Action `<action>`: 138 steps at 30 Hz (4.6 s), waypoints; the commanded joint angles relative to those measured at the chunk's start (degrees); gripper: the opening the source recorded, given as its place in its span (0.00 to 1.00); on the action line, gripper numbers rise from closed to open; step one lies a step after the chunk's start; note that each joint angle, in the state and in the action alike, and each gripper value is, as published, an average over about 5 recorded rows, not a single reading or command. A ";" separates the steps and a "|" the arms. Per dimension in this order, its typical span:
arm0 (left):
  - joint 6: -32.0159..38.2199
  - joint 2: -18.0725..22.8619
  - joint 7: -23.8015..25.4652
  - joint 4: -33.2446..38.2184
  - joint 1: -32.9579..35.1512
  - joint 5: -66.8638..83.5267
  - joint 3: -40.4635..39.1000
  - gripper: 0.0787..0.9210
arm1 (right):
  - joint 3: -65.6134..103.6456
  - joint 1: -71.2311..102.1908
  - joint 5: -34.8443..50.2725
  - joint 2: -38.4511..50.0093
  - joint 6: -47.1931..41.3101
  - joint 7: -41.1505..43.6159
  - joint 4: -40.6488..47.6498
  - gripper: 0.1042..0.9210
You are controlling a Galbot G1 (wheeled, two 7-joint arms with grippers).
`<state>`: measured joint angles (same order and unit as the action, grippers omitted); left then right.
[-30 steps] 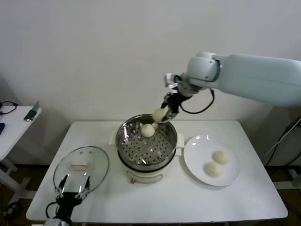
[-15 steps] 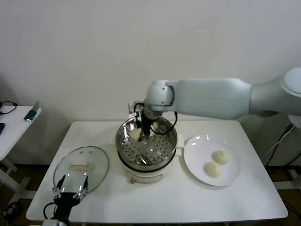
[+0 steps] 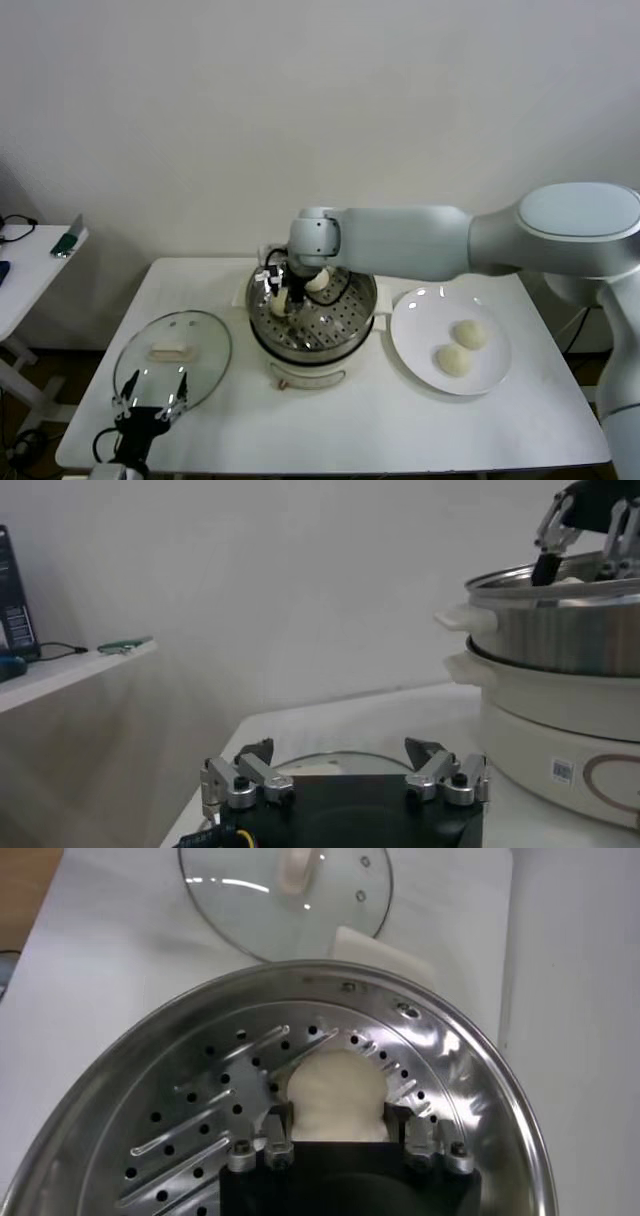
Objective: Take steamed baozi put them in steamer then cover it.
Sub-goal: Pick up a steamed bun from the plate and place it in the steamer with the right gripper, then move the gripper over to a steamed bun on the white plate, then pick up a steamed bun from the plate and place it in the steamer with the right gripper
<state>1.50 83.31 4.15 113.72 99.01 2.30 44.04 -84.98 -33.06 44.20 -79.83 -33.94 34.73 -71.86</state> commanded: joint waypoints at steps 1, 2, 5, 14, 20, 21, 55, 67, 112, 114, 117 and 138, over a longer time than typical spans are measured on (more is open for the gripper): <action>-0.07 0.01 0.00 0.10 0.01 -0.02 -0.02 0.88 | 0.27 1.33 -1.15 -0.57 1.02 0.67 1.45 0.77; -0.10 0.01 -0.01 0.15 0.02 -0.02 -0.01 0.88 | 0.21 0.57 -1.13 -0.07 1.61 1.31 1.07 0.80; -0.17 0.03 -0.02 0.34 -0.01 -0.02 0.03 0.88 | -0.46 -3.16 -1.14 2.37 4.79 3.89 0.13 0.86; -0.40 0.21 0.22 0.66 -0.70 -0.02 -0.14 0.88 | -6.67 -17.68 0.99 22.34 19.31 21.73 -4.79 0.88; -0.84 0.18 0.50 0.26 -1.66 -0.02 -0.45 0.88 | -16.40 -21.98 -5.20 38.43 22.39 27.09 -10.95 0.88; -0.90 0.19 0.54 0.18 -1.81 -0.02 -0.51 0.88 | -17.45 -21.80 -6.73 40.69 22.40 26.99 -11.94 0.88; -0.69 0.33 0.71 -0.19 -1.44 -0.20 -0.82 0.88 | 2.24 15.42 -26.55 41.11 9.61 12.77 -6.88 0.88; -0.77 0.31 0.71 -0.18 -1.64 -0.30 -0.93 0.88 | 5.32 18.74 -27.39 41.02 8.62 11.85 -5.07 0.86; -0.90 0.86 0.78 1.61 -0.50 -0.85 0.85 0.88 | 1.41 -13.51 -40.57 6.14 55.94 26.21 -12.90 0.68; -0.92 0.96 0.77 1.65 -0.48 -0.75 1.01 0.88 | 1.12 -11.78 -42.16 5.52 56.24 25.94 -12.80 0.69; -0.90 1.00 0.76 1.58 -0.44 -0.63 1.15 0.88 | 0.50 -9.41 -44.05 5.19 56.38 25.45 -12.69 0.70; -0.55 0.90 0.71 1.43 -0.15 -0.95 0.93 0.88 | -0.46 -1.03 -49.60 4.41 55.29 22.11 -9.08 0.75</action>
<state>0.89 84.24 4.89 115.17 98.81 1.41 45.03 -85.32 -36.31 -3.29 -74.46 20.79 57.62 -81.84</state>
